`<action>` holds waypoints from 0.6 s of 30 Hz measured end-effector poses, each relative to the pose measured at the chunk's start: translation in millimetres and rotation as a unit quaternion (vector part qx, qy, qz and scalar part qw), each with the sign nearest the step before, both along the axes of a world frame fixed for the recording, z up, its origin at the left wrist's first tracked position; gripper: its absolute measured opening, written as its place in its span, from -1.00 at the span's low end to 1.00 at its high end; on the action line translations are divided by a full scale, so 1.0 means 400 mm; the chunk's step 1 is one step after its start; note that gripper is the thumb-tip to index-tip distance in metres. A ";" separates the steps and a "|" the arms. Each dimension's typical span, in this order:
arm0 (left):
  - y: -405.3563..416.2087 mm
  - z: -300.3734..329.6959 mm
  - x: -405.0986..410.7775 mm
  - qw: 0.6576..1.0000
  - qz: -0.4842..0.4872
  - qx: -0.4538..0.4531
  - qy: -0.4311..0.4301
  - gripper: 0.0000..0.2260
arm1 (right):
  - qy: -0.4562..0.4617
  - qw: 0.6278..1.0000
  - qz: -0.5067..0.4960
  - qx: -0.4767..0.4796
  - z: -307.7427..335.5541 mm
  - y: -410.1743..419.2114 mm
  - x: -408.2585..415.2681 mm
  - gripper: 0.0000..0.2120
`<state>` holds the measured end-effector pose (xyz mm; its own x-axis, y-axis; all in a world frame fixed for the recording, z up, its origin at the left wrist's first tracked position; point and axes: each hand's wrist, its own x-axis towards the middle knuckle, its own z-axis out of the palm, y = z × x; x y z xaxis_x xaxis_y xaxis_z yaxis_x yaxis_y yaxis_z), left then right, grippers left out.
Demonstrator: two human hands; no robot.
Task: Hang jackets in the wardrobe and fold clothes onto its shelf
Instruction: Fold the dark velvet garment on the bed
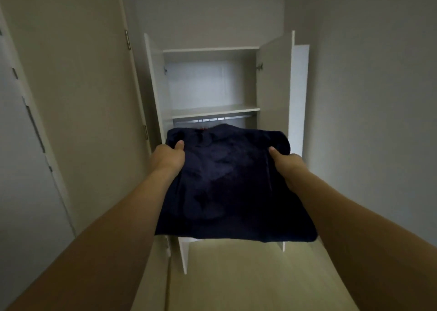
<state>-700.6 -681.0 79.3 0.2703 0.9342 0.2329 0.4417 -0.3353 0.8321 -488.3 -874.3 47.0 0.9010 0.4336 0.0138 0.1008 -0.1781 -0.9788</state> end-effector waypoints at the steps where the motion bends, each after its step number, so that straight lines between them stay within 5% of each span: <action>1: 0.073 0.000 0.037 1.000 0.001 0.004 -0.002 -0.48 | -0.006 1.000 0.004 -0.006 -0.003 0.074 0.039 -0.29; 10: 0.615 0.042 0.473 1.000 -0.008 -0.014 0.006 -0.49 | -0.027 0.999 -0.005 -0.026 0.089 0.601 0.464 -0.32; 18: 1.018 -0.029 0.857 0.999 0.025 -0.021 0.036 -0.54 | 0.022 0.999 0.038 -0.018 0.002 1.042 0.848 -0.26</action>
<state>-357.6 -274.0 67.7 0.2369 0.9557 0.1748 0.5158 -0.2761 0.8110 -149.1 -457.4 47.9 0.8644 0.5011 -0.0417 0.0729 -0.2070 -0.9756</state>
